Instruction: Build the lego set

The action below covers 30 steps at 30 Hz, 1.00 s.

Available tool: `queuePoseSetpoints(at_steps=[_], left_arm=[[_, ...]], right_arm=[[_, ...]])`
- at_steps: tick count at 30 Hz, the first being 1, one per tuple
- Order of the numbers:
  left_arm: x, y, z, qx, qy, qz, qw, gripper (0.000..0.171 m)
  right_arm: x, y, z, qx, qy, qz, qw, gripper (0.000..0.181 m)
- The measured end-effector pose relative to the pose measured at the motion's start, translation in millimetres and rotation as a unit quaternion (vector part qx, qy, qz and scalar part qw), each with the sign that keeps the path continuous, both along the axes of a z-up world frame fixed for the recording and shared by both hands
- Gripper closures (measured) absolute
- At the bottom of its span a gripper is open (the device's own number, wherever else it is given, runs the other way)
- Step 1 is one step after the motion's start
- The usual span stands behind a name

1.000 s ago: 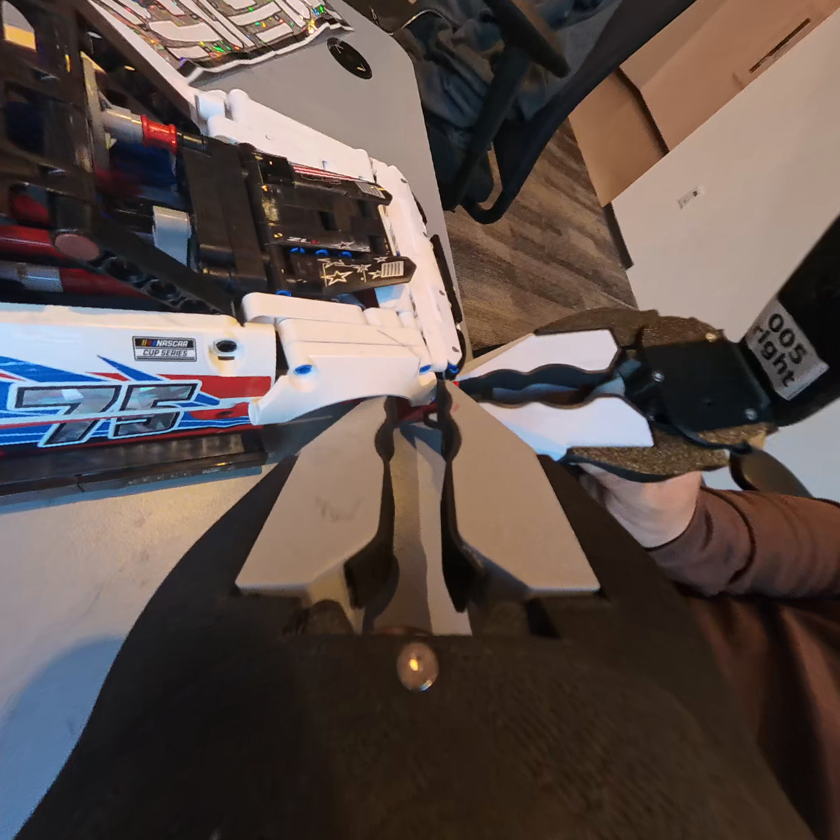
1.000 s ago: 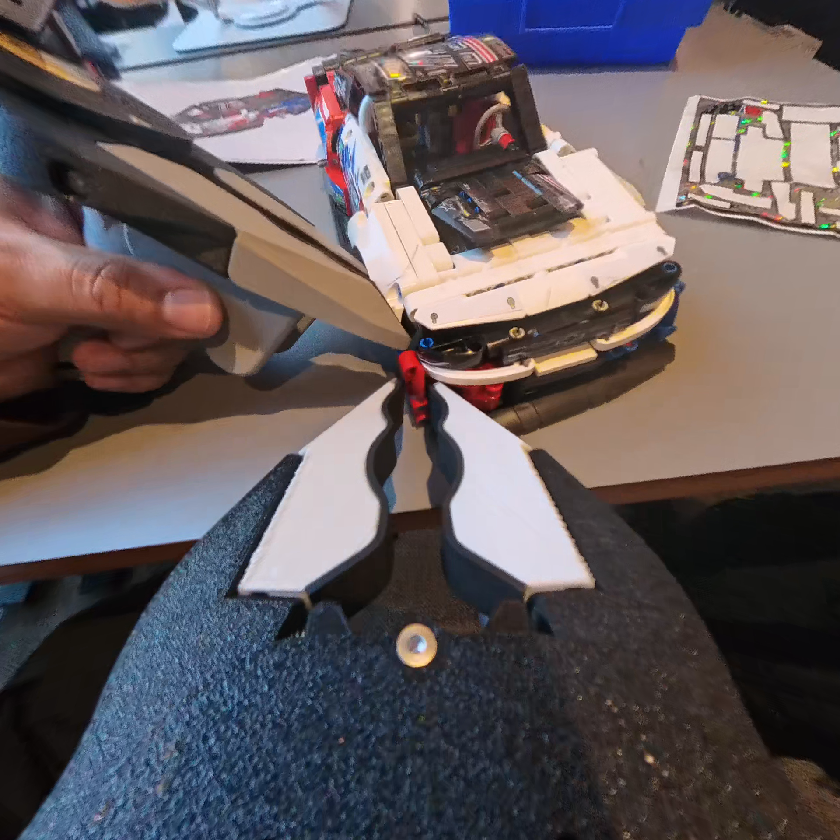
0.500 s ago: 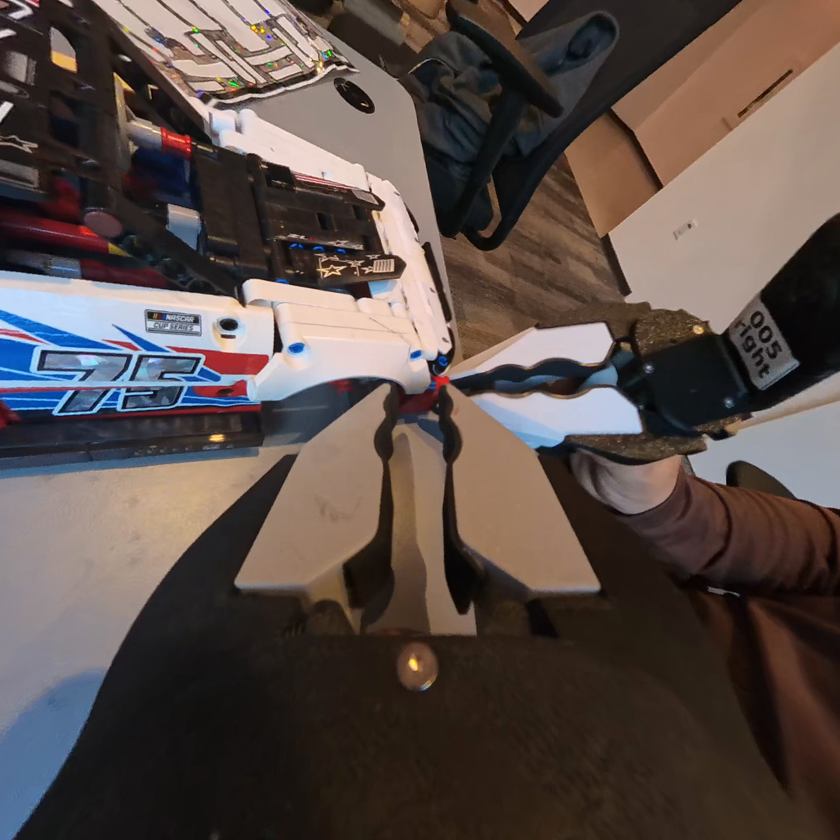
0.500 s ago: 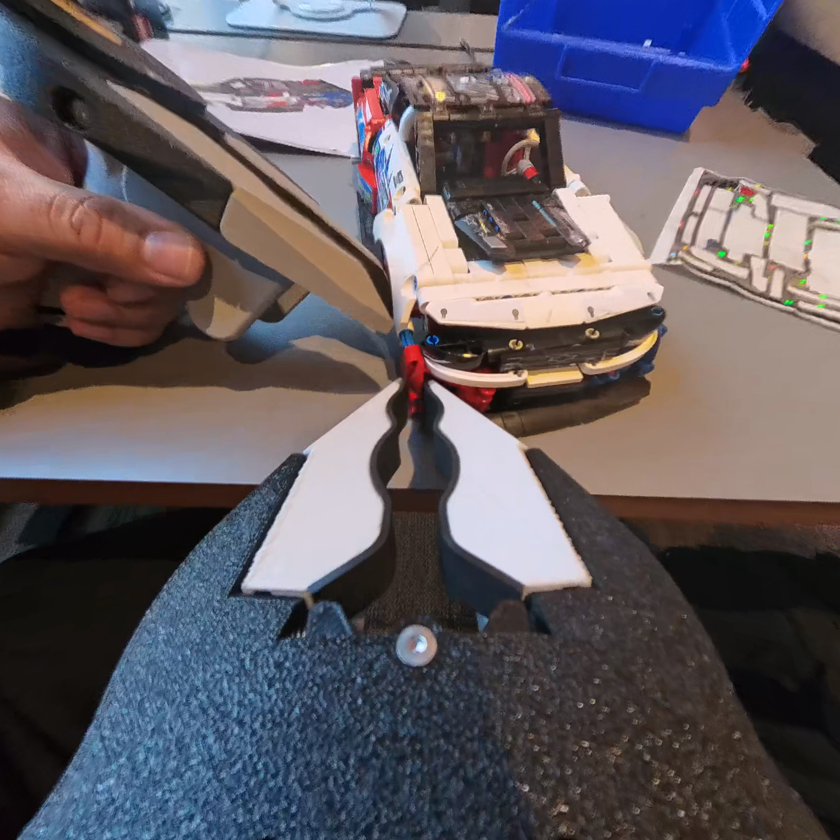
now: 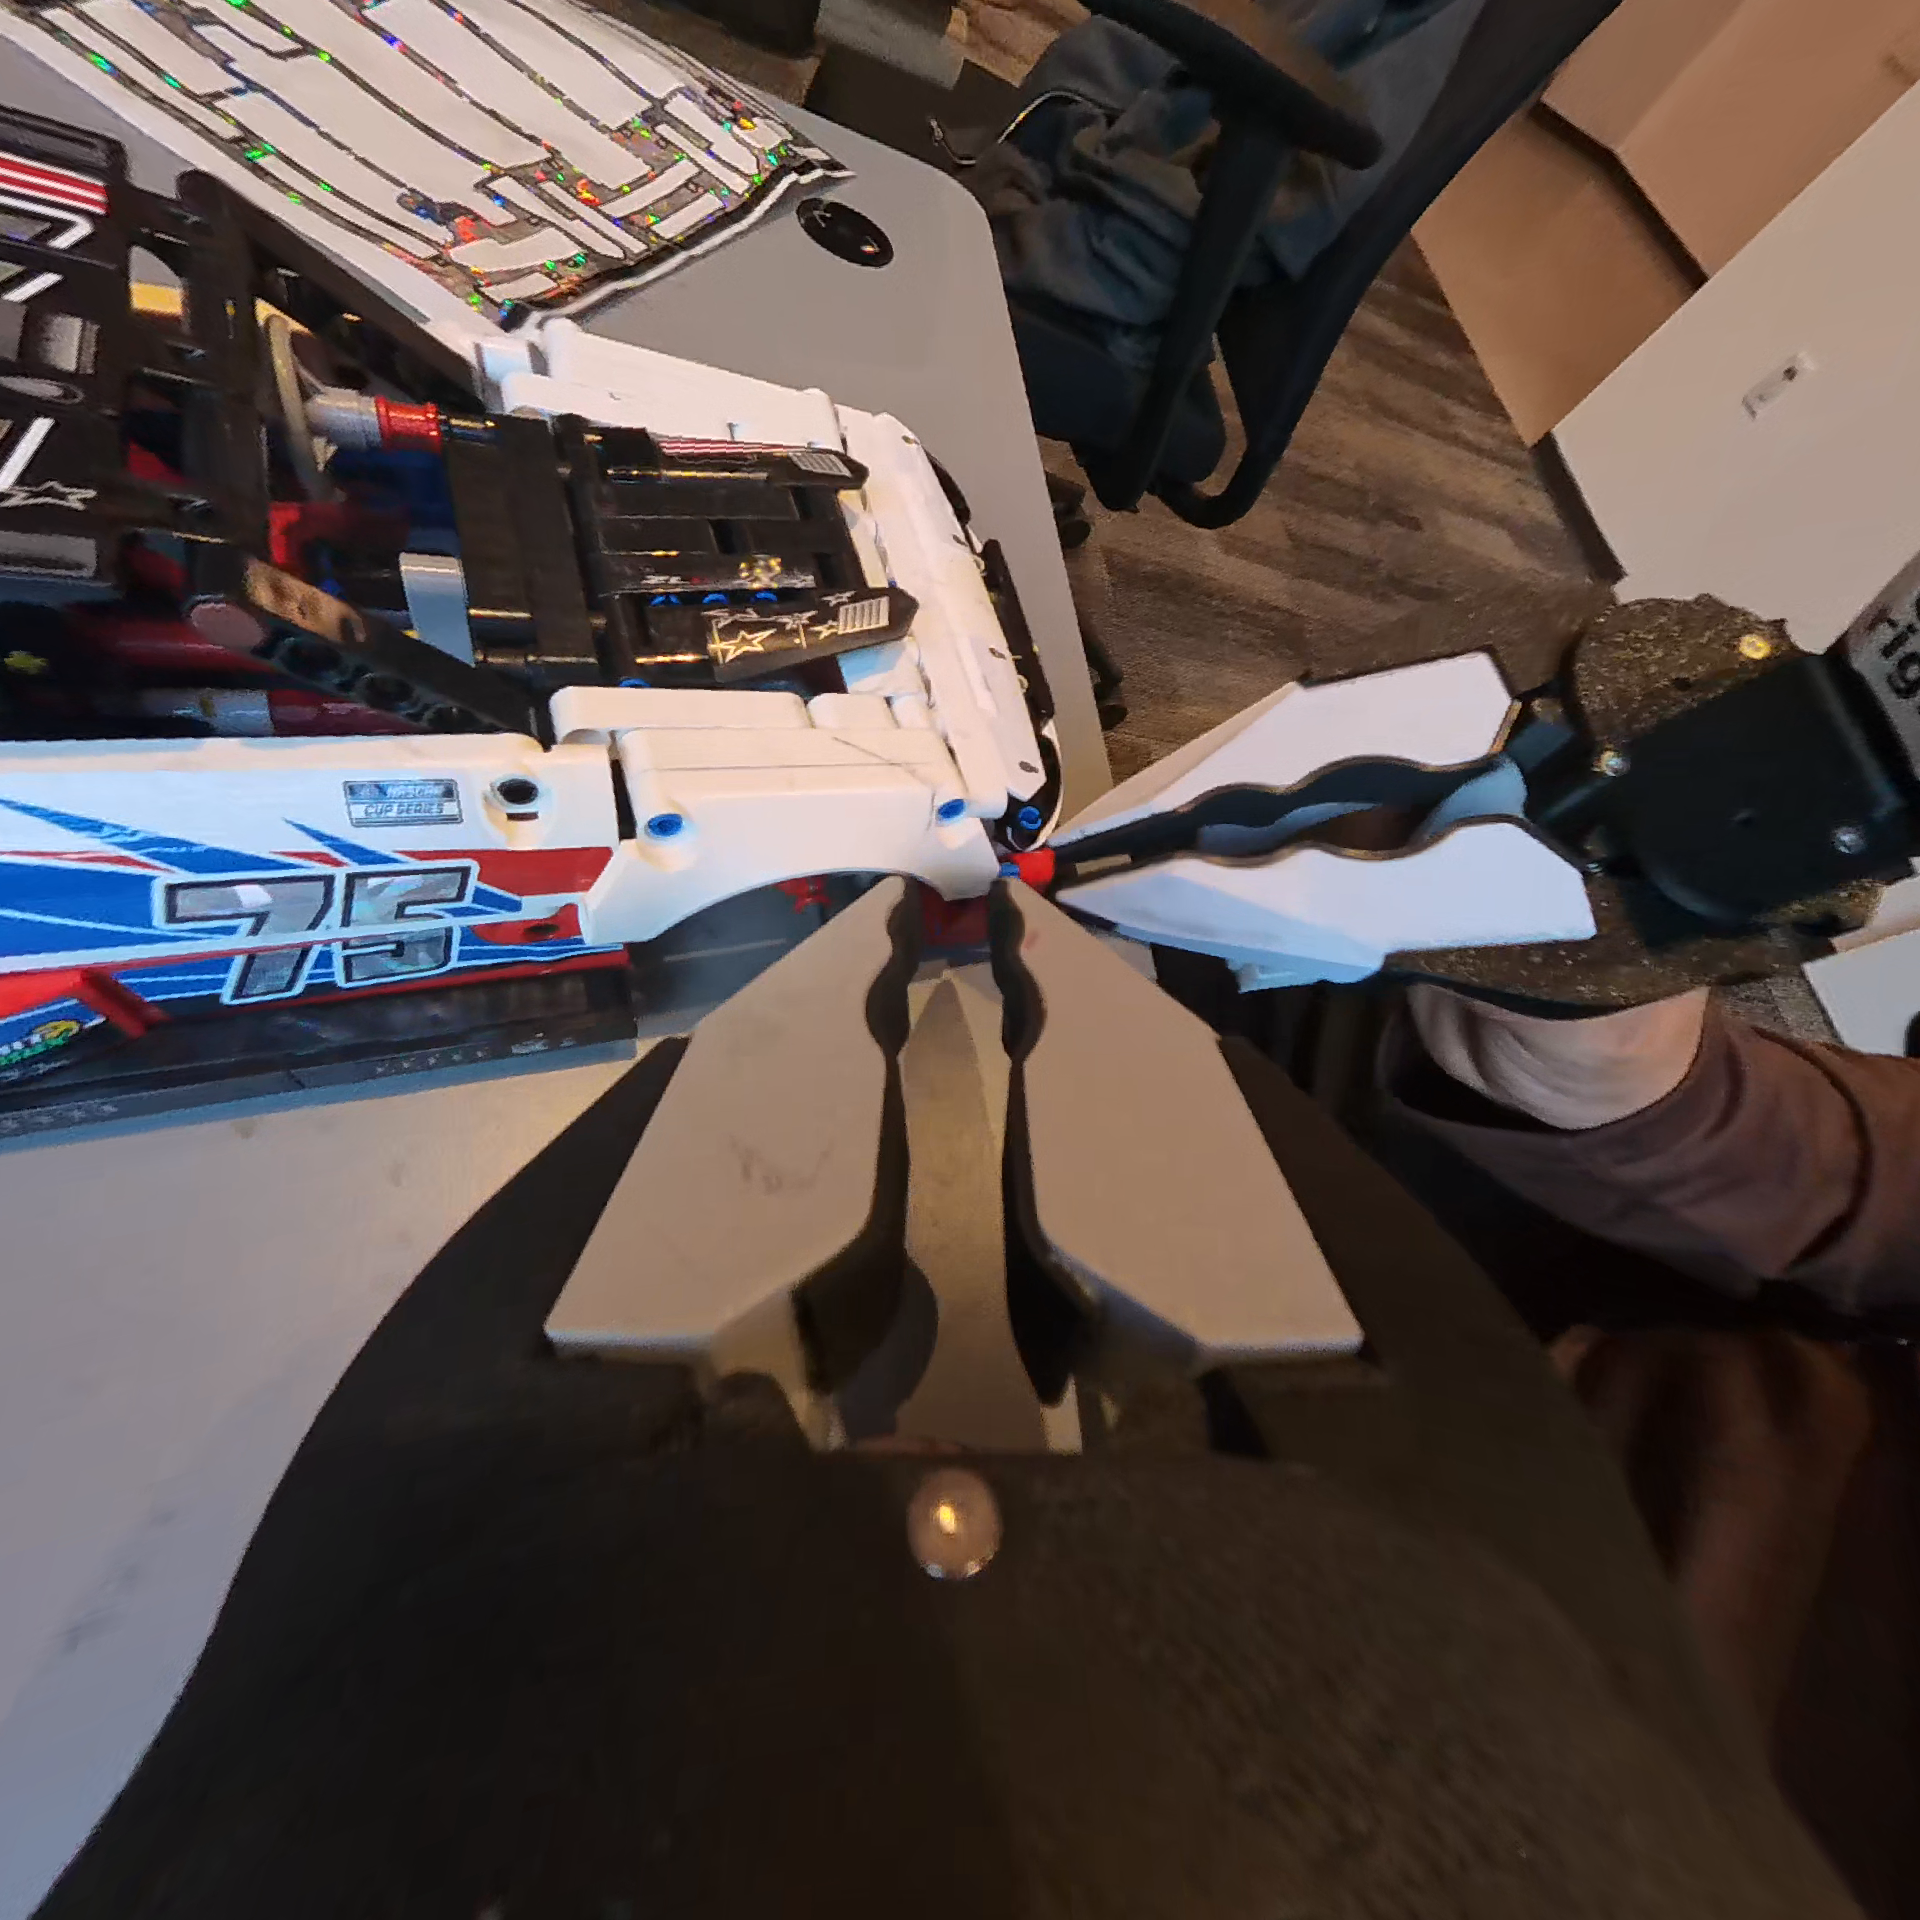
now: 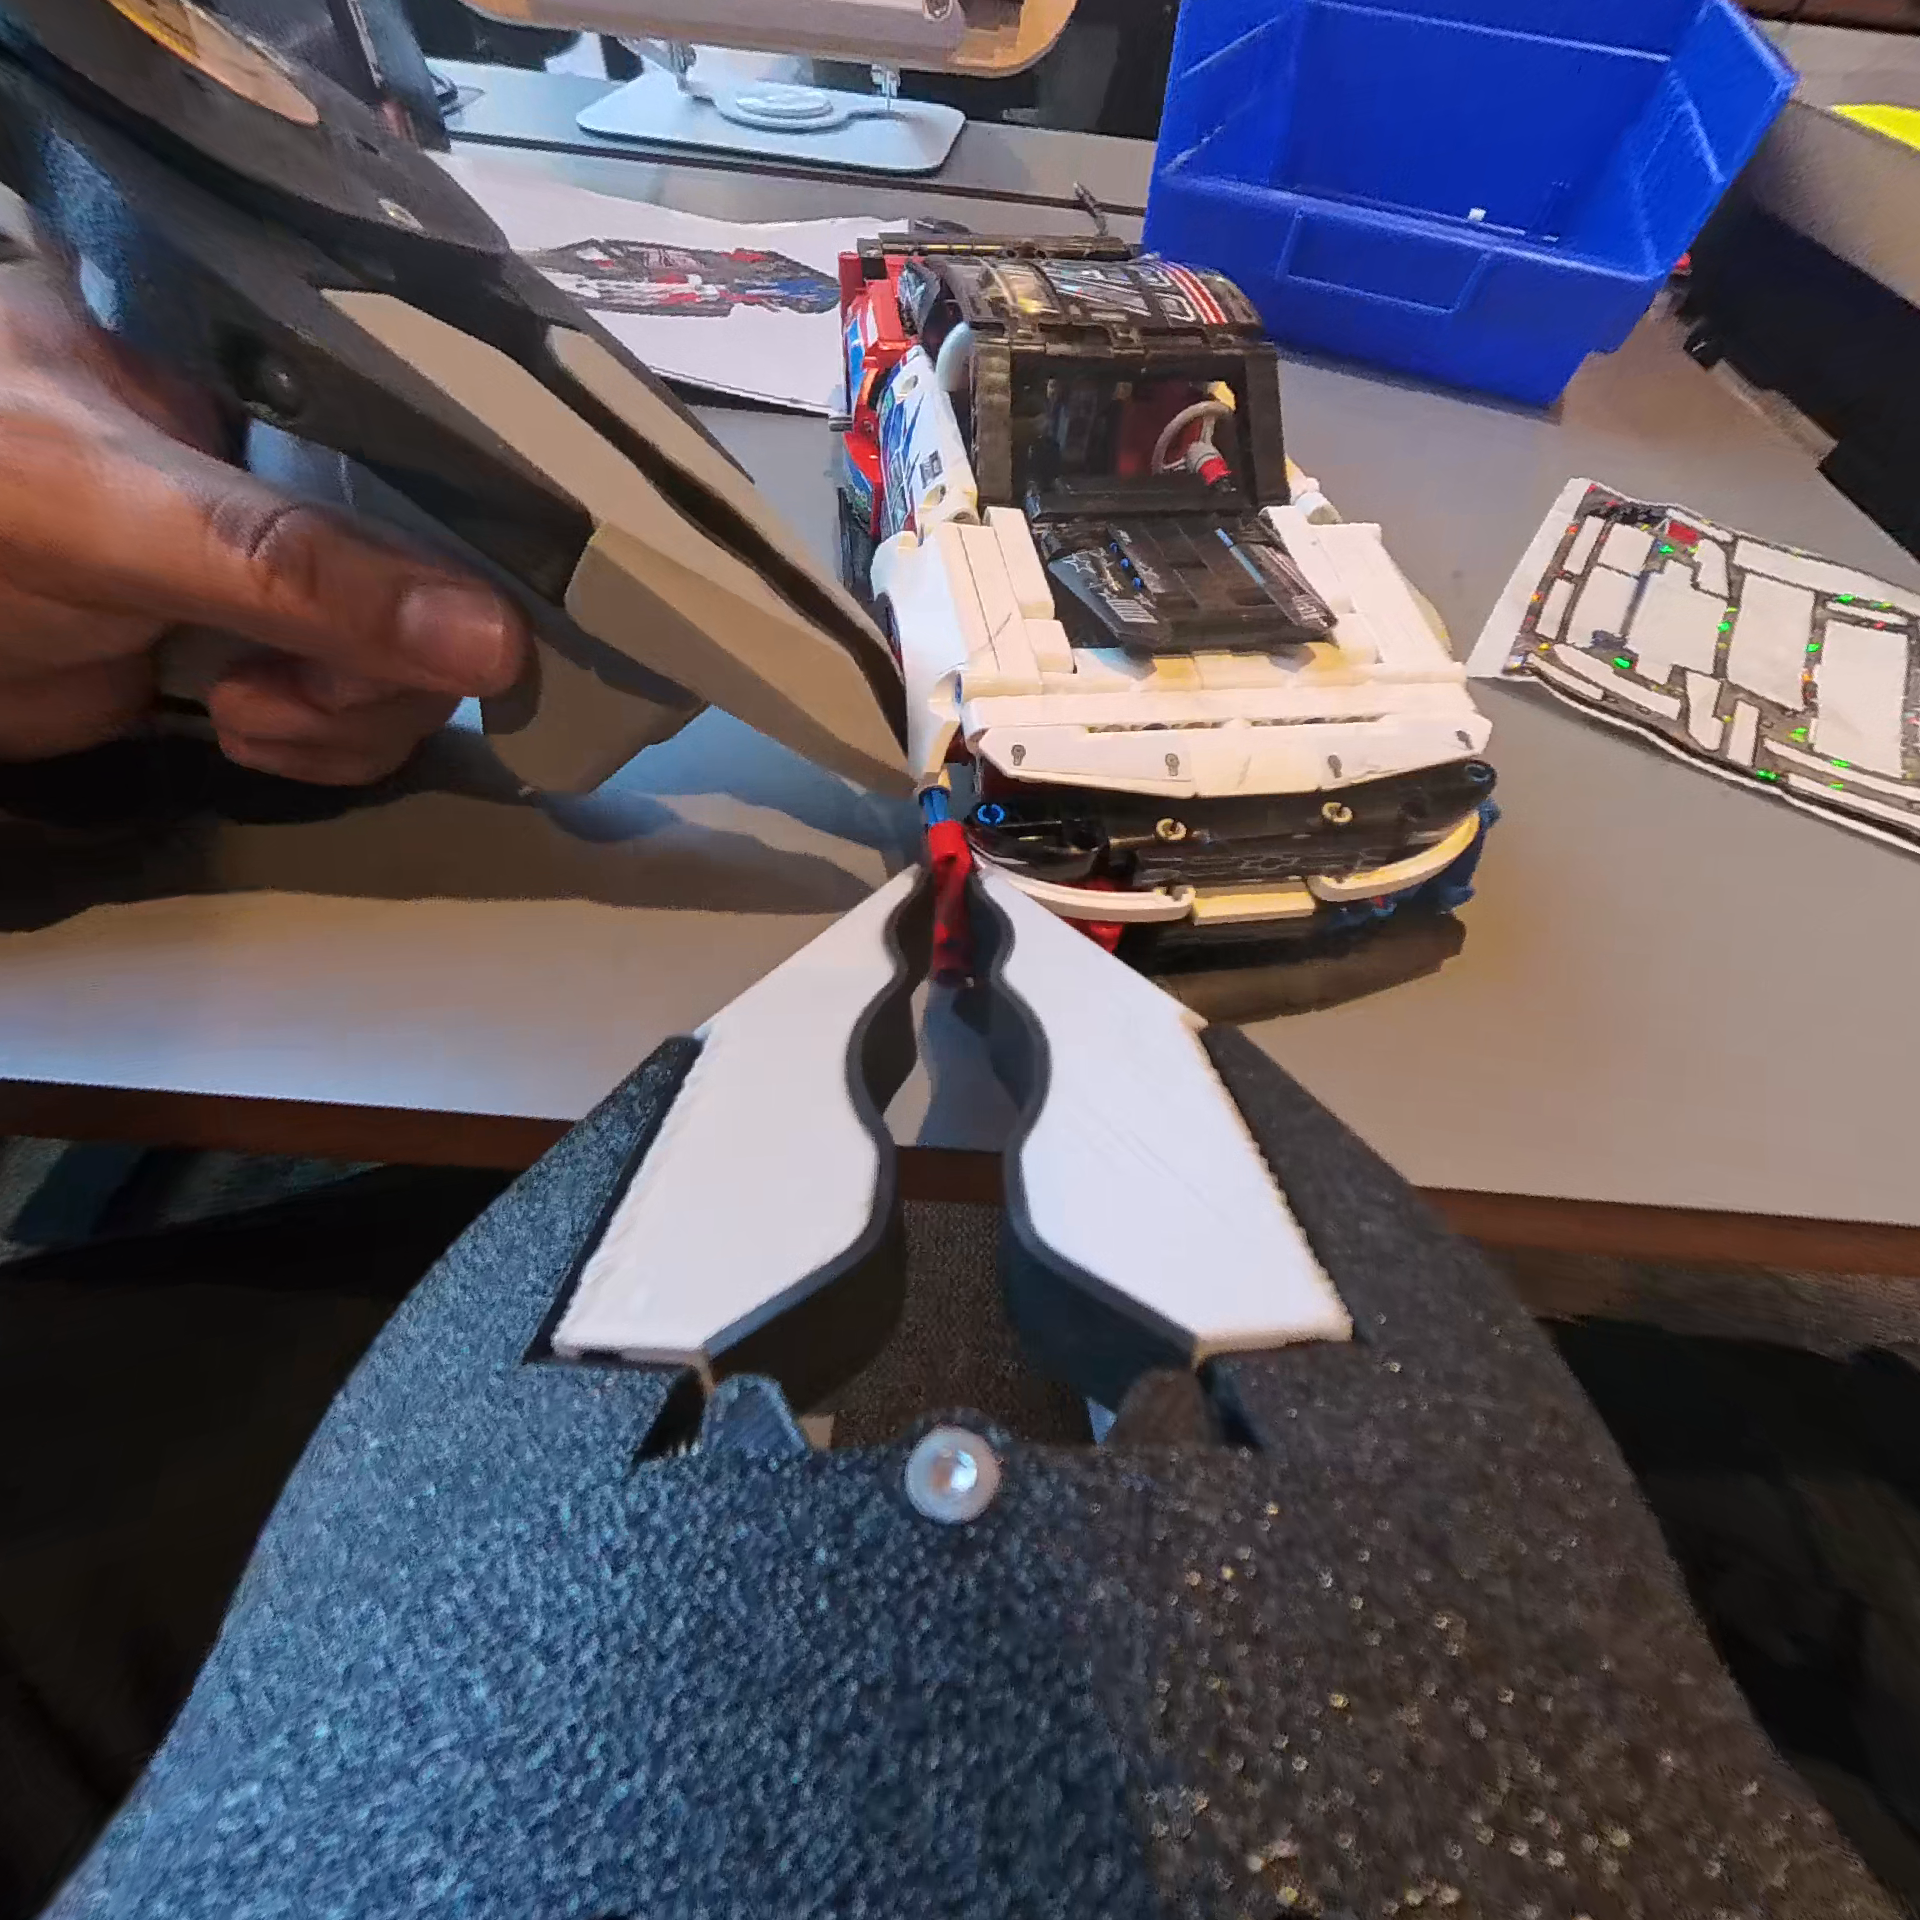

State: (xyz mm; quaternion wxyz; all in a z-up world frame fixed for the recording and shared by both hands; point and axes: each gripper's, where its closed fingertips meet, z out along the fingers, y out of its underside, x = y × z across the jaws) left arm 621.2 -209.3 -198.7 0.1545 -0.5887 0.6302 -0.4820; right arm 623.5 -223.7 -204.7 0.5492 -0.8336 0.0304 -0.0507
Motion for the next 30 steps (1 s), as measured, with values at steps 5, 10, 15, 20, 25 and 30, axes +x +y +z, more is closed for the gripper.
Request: queuePoseSetpoints(at_steps=[5, 10, 15, 20, 25, 30], left_arm=[[-1.3, 2.8, 1.8, -0.013, -0.003, 0.001, 1.0, 0.162], [-3.0, 7.0, -3.1, -0.009, 0.013, 0.008, 1.0, 0.156], [5.1, 0.7, -1.3, -0.029, 0.011, 0.008, 0.999, 0.147], [6.1, -2.0, -4.4, -0.013, 0.017, 0.0, 1.0, 0.161], [6.1, 0.3, -7.4, 0.04, 0.014, -0.003, 0.999, 0.171], [4.1, 5.8, -4.6, 0.013, 0.012, 0.016, 1.0, 0.163]], right_arm=[[1.7, -4.7, 3.6, 0.003, -0.014, 0.009, 1.0, 0.181], [1.3, -2.9, -0.3, -0.004, 0.006, 0.016, 1.0, 0.176], [3.0, -2.0, -6.7, -0.007, 0.019, 0.017, 1.0, 0.177], [4.9, 1.1, -7.2, -0.003, 0.026, 0.019, 0.999, 0.176], [5.9, 1.4, -7.7, 0.003, 0.03, 0.024, 0.999, 0.176], [6.1, 0.8, -8.4, 0.009, 0.036, 0.028, 0.999, 0.177]])
